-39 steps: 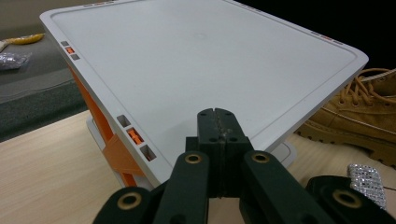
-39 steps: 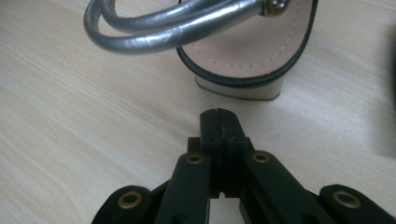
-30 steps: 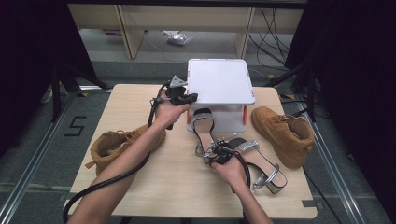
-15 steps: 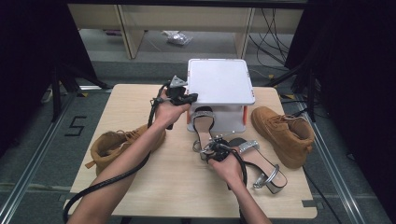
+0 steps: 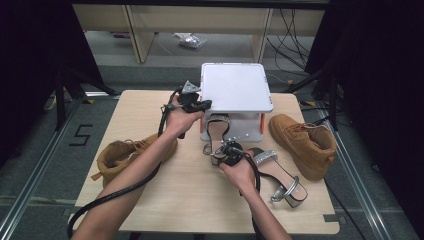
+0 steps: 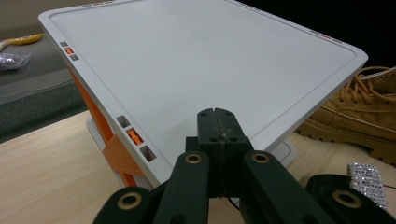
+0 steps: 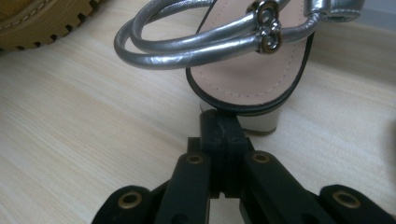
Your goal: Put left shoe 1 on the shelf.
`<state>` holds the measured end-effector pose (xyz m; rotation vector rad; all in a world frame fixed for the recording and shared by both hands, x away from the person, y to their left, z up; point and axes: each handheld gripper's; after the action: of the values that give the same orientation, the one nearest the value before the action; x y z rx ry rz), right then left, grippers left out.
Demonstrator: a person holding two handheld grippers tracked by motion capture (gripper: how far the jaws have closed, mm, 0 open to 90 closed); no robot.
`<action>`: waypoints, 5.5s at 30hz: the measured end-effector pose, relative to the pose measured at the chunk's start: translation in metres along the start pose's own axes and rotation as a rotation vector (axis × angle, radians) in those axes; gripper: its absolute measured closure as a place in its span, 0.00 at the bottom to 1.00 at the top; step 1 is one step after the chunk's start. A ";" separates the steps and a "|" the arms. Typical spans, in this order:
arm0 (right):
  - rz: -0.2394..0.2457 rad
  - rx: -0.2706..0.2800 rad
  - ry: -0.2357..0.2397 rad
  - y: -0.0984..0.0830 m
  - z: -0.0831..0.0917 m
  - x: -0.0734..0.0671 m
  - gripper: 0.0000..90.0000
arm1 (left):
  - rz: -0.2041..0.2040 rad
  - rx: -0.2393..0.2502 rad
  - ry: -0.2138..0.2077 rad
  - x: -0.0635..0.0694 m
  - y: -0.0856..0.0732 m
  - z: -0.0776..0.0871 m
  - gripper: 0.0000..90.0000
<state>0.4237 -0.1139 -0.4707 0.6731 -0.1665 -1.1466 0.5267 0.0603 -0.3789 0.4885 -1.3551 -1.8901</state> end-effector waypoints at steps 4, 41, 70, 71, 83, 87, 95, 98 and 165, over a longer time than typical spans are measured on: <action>0.014 0.020 -0.026 0.005 0.000 0.000 1.00 | -0.003 -0.002 0.001 0.000 0.000 0.000 1.00; 0.100 0.162 -0.233 0.063 -0.031 0.003 1.00 | -0.003 -0.003 -0.004 0.000 0.001 0.000 1.00; -0.003 0.263 -0.244 0.059 -0.046 0.004 0.52 | -0.006 -0.005 -0.003 0.000 0.001 0.000 1.00; -0.007 0.261 -0.253 0.060 -0.047 0.004 0.49 | -0.004 -0.004 -0.003 0.000 0.001 0.000 1.00; 0.003 0.299 -0.320 0.069 -0.065 0.001 0.41 | -0.002 -0.003 -0.007 -0.001 0.001 0.000 1.00; -0.005 0.310 -0.323 0.071 -0.069 0.003 0.43 | -0.004 -0.003 -0.006 0.000 0.001 0.000 1.00; 0.010 0.312 -0.323 0.068 -0.070 0.002 0.44 | -0.006 -0.004 -0.005 0.000 0.001 0.000 1.00; 0.037 0.333 -0.323 0.068 -0.070 0.005 0.44 | -0.006 -0.004 -0.007 -0.001 0.001 0.000 1.00; 0.022 0.121 -0.223 -0.026 0.099 0.096 0.56 | -0.002 -0.027 -0.002 0.000 0.004 -0.001 1.00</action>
<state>0.3991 -0.2454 -0.4271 0.6476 -0.4342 -1.1955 0.5285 0.0590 -0.3758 0.4747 -1.3291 -1.9078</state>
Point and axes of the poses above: each handheld gripper's, and its own axes: z roughly backward along the jaws, y roughly out of its top, x roughly to its right, and after that the axes turned 3 degrees about x, right-handed
